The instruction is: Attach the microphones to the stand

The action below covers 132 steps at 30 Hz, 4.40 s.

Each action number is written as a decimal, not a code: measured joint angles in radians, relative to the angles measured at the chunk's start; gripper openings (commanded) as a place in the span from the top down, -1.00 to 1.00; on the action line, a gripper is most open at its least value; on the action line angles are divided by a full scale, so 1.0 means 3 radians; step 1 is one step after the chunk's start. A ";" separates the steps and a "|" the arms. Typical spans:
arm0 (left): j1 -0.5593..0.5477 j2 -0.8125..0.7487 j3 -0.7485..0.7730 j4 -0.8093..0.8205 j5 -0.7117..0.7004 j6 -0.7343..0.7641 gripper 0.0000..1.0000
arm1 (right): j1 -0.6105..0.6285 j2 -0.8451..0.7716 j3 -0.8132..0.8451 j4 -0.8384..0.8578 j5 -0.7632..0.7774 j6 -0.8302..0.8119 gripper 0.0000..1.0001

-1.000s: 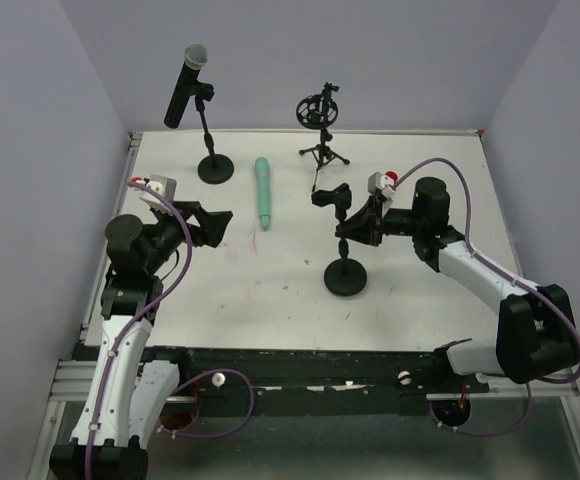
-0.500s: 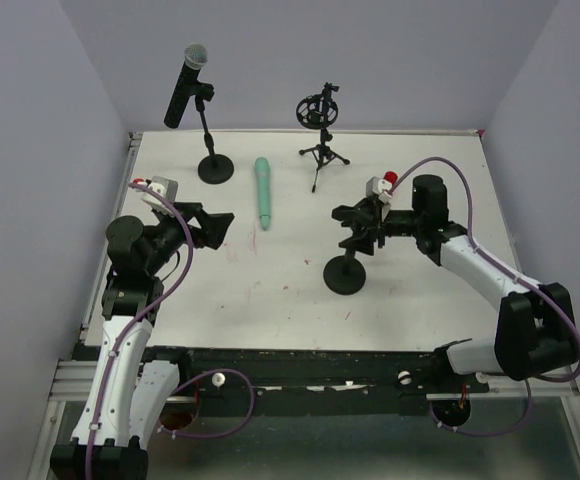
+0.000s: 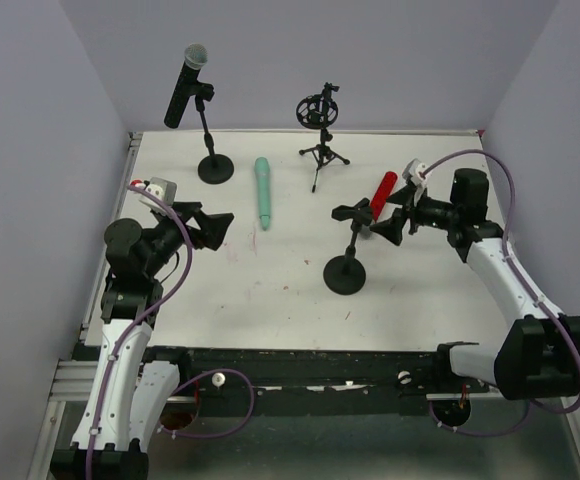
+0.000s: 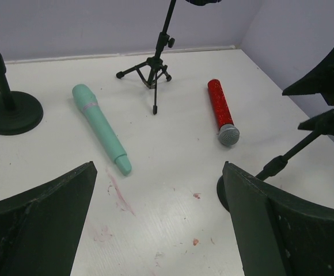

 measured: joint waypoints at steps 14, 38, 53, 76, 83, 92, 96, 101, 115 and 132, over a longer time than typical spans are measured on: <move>0.0000 -0.0137 -0.0001 -0.0003 -0.0001 0.0014 -0.97 | -0.0156 0.1508 0.0746 0.0365 0.1728 0.3089 -0.68; 0.0001 -0.0126 -0.0001 -0.0005 -0.0001 0.0019 -0.97 | 0.0039 0.2829 0.1906 -0.0224 0.3096 0.4083 -0.01; -0.0249 -0.0223 -0.0312 0.0707 0.0805 -0.0038 -0.97 | -0.0310 0.2397 0.1465 0.0033 0.2505 0.4674 0.67; -0.2088 0.0170 0.1081 0.0099 0.0778 0.3590 -0.97 | -0.0786 0.0559 0.1780 0.0852 0.0273 0.6350 0.76; -0.2921 0.0781 0.1504 -0.0117 0.0102 0.4849 -0.97 | -0.0426 0.0264 0.1773 0.0791 -0.0067 0.6339 0.76; -0.3231 0.1553 0.1826 -0.0189 -0.0384 0.5844 -0.89 | -0.0108 0.0231 0.1713 0.0481 -0.0200 0.6182 0.75; -0.3323 0.1759 0.1902 -0.0130 -0.0505 0.6123 -0.82 | 0.0015 0.0231 0.1668 0.0441 -0.0228 0.6146 0.75; -0.3375 0.2014 0.1974 0.0015 -0.0676 0.6390 -0.72 | 0.0114 0.0231 0.1605 0.0413 -0.0249 0.6101 0.75; -0.3431 0.2293 0.2027 0.0249 -0.0902 0.6737 -0.33 | 0.0175 0.0231 0.1493 0.0385 -0.0276 0.6109 0.75; -0.3455 0.2433 0.2125 0.0253 -0.0952 0.6764 1.00 | 0.0201 0.0172 0.1451 0.0500 -0.0313 0.6161 -0.03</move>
